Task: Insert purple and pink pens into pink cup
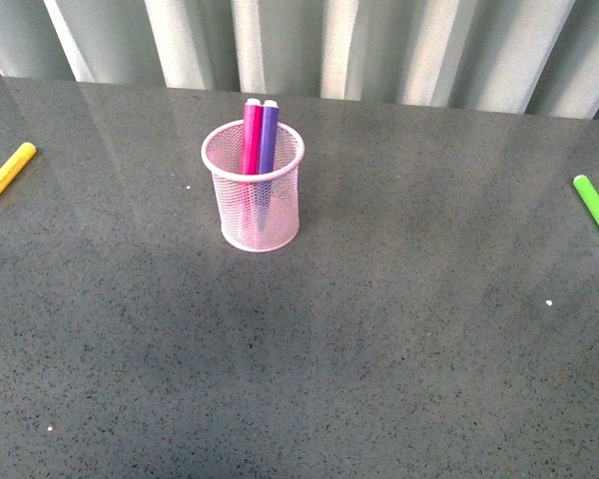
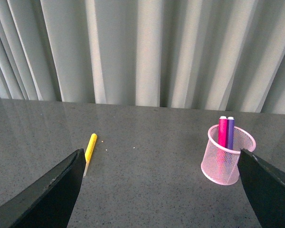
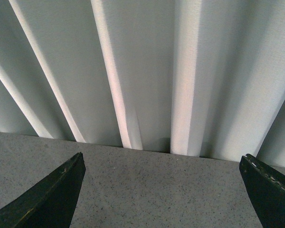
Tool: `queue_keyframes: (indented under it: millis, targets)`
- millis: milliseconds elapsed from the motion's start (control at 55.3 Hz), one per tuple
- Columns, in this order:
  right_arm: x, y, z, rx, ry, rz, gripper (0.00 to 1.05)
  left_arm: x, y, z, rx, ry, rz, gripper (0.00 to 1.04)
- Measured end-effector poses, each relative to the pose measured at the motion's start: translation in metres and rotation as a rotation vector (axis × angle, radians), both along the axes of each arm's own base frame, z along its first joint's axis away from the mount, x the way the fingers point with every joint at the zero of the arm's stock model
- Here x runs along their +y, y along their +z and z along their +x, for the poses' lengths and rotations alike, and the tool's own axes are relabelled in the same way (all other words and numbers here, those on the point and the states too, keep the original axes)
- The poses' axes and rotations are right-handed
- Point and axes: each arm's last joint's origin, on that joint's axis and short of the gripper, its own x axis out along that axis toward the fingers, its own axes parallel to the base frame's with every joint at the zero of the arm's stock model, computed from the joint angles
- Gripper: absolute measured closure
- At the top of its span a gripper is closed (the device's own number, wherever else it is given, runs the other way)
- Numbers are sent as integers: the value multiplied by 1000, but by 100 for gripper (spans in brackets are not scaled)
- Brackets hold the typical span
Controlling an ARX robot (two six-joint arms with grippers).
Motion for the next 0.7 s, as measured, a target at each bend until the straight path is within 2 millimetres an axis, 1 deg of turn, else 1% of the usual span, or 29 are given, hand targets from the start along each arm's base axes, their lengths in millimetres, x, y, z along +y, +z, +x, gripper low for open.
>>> queue_keyframes:
  millis: [54, 108, 163, 181, 217, 289, 307, 398, 416, 470, 560, 578, 705]
  targets:
    - [1, -1, 0, 1, 3, 0, 7, 0, 0, 0, 0, 0, 0, 7]
    - [-2, -3, -4, -58, -73, -20, 14, 0, 0, 0, 0, 0, 0, 7]
    - [-9, -8, -17, -120, -133, -42, 25, 0, 0, 0, 0, 0, 0, 7]
    - [-14, -10, -25, -136, -136, -48, 30, 0, 0, 0, 0, 2, 0, 7]
    - [-21, -12, -36, -147, -139, -54, 37, 0, 0, 0, 0, 3, 0, 7]
    - [-41, -17, -61, -154, -155, -65, 55, 0, 0, 0, 0, 3, 0, 7]
    - [-43, -18, -64, -154, -157, -66, 57, 0, 0, 0, 0, 2, 0, 7]
    - [-58, -25, -84, -148, -173, -71, 73, 0, 0, 0, 0, 0, 0, 7]
    - [-59, -26, -86, -146, -174, -72, 75, 0, 0, 0, 0, 0, 0, 7]
    - [-65, -31, -98, -138, -168, -74, 85, 0, 0, 0, 0, 0, 0, 7]
    - [-71, -35, -113, -134, -158, -75, 100, 0, 0, 0, 0, 1, 0, 7]
    - [-72, -36, -117, -136, -154, -78, 102, 0, 0, 0, 0, 0, 0, 7]
    - [-80, -39, -134, -141, -162, -77, 101, 0, 0, 0, 0, 0, 0, 7]
